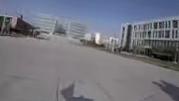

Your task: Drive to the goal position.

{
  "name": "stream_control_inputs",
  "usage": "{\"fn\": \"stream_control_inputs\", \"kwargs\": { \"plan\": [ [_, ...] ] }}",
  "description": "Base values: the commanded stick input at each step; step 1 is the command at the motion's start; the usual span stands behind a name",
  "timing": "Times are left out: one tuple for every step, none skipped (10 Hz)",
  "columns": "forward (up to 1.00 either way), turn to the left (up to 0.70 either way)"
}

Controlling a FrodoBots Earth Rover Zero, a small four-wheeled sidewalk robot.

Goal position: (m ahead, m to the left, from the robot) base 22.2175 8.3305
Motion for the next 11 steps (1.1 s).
{"fn": "stream_control_inputs", "kwargs": {
  "plan": [
    [1.00,0.00],
    [1.00,0.00],
    [1.00,0.00],
    [1.00,0.00],
    [1.00,0.00],
    [1.00,0.00],
    [1.00,0.00],
    [1.00,0.00],
    [1.00,0.00],
    [1.00,0.00],
    [1.00,0.00]
  ]
}}
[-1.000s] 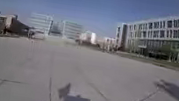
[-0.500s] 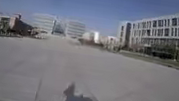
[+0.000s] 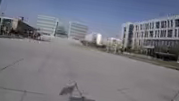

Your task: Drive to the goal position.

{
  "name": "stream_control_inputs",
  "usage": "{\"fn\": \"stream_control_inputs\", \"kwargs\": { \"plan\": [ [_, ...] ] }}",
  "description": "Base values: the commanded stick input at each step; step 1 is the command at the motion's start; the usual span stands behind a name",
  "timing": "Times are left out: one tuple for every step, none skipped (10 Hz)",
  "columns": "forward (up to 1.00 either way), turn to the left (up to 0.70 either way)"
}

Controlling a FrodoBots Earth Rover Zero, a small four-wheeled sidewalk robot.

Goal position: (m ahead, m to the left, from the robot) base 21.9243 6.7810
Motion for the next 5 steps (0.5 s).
{"fn": "stream_control_inputs", "kwargs": {
  "plan": [
    [1.00,0.00],
    [1.00,0.00],
    [1.00,0.00],
    [1.00,0.00],
    [1.00,0.00]
  ]
}}
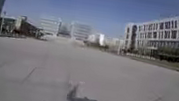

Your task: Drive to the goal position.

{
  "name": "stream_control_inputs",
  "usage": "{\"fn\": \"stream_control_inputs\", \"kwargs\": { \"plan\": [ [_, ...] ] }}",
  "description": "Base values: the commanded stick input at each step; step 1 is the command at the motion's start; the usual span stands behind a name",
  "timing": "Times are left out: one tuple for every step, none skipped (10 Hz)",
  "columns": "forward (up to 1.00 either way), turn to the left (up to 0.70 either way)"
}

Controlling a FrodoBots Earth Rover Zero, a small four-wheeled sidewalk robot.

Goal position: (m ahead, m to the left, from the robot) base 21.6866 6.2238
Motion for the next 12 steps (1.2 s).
{"fn": "stream_control_inputs", "kwargs": {
  "plan": [
    [1.00,0.00],
    [1.00,0.00],
    [1.00,0.00],
    [1.00,0.00],
    [1.00,0.00],
    [1.00,0.00],
    [1.00,0.00],
    [1.00,0.00],
    [1.00,0.00],
    [1.00,0.00],
    [1.00,0.00],
    [1.00,0.00]
  ]
}}
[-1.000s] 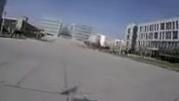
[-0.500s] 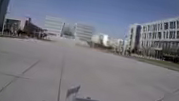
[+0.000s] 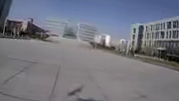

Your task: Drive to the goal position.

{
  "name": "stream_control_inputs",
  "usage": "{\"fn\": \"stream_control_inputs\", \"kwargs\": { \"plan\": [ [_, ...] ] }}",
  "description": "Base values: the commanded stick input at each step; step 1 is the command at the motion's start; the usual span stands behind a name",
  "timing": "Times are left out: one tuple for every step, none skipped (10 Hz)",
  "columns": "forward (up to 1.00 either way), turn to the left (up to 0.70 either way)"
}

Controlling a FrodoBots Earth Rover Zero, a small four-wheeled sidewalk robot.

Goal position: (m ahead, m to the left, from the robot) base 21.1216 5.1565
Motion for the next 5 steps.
{"fn": "stream_control_inputs", "kwargs": {
  "plan": [
    [1.00,0.00],
    [1.00,0.00],
    [1.00,0.00],
    [1.00,0.00],
    [1.00,0.00]
  ]
}}
